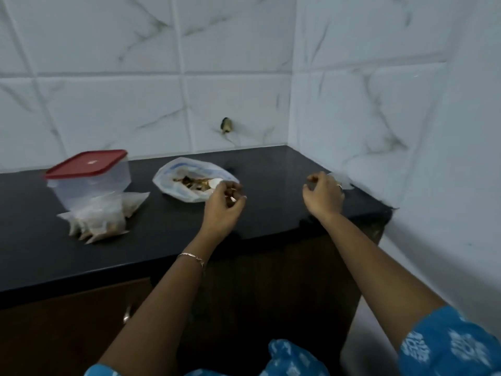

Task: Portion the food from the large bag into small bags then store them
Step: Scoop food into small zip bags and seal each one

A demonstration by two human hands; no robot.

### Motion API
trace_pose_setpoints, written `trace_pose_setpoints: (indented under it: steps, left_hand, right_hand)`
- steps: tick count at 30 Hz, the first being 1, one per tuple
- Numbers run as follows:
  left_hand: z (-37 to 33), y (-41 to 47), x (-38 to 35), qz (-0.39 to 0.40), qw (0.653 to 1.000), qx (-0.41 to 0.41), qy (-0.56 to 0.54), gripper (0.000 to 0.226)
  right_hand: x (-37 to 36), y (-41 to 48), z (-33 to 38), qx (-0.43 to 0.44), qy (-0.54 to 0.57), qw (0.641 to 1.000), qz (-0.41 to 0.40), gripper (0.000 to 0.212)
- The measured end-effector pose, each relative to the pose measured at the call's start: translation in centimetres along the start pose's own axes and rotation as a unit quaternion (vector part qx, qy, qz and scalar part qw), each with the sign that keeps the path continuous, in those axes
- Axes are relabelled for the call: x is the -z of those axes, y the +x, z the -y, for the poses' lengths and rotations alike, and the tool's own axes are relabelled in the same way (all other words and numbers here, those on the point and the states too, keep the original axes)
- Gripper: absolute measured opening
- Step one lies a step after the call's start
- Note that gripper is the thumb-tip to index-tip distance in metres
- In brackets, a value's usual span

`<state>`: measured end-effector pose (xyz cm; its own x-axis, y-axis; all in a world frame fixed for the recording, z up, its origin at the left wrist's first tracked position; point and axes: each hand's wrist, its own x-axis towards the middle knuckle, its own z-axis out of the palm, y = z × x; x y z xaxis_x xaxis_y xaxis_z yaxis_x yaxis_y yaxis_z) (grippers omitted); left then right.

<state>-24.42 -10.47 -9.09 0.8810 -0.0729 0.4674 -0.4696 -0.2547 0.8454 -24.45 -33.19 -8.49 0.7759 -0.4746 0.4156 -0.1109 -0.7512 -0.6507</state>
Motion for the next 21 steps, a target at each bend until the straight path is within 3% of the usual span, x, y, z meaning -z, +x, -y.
trace_pose_setpoints:
  steps: [4,8,12,16,21]
  left_hand:
    - [0.1,1.4,-4.5,0.116,0.991,0.048,-0.038,0.019]
    - [0.6,2.8,-6.4,0.16,0.983,0.085,-0.036,0.02]
    - [0.6,3.5,-6.9,0.151,0.98,0.117,-0.049,0.017]
    - [0.3,3.5,-6.7,0.153,0.976,0.139,-0.069,0.02]
    - [0.0,3.2,-6.5,0.155,0.973,0.15,-0.085,0.018]
  right_hand:
    - [2.6,2.5,-4.9,-0.017,-0.108,0.994,0.022,0.037]
    - [2.2,3.8,-7.2,0.012,-0.178,0.981,0.076,0.043]
    - [1.5,4.9,-7.8,0.028,-0.221,0.969,0.104,0.042]
    - [1.3,4.9,-7.5,0.045,-0.21,0.974,0.077,0.038]
    - [1.4,4.1,-7.7,0.061,-0.1,0.992,-0.041,0.027]
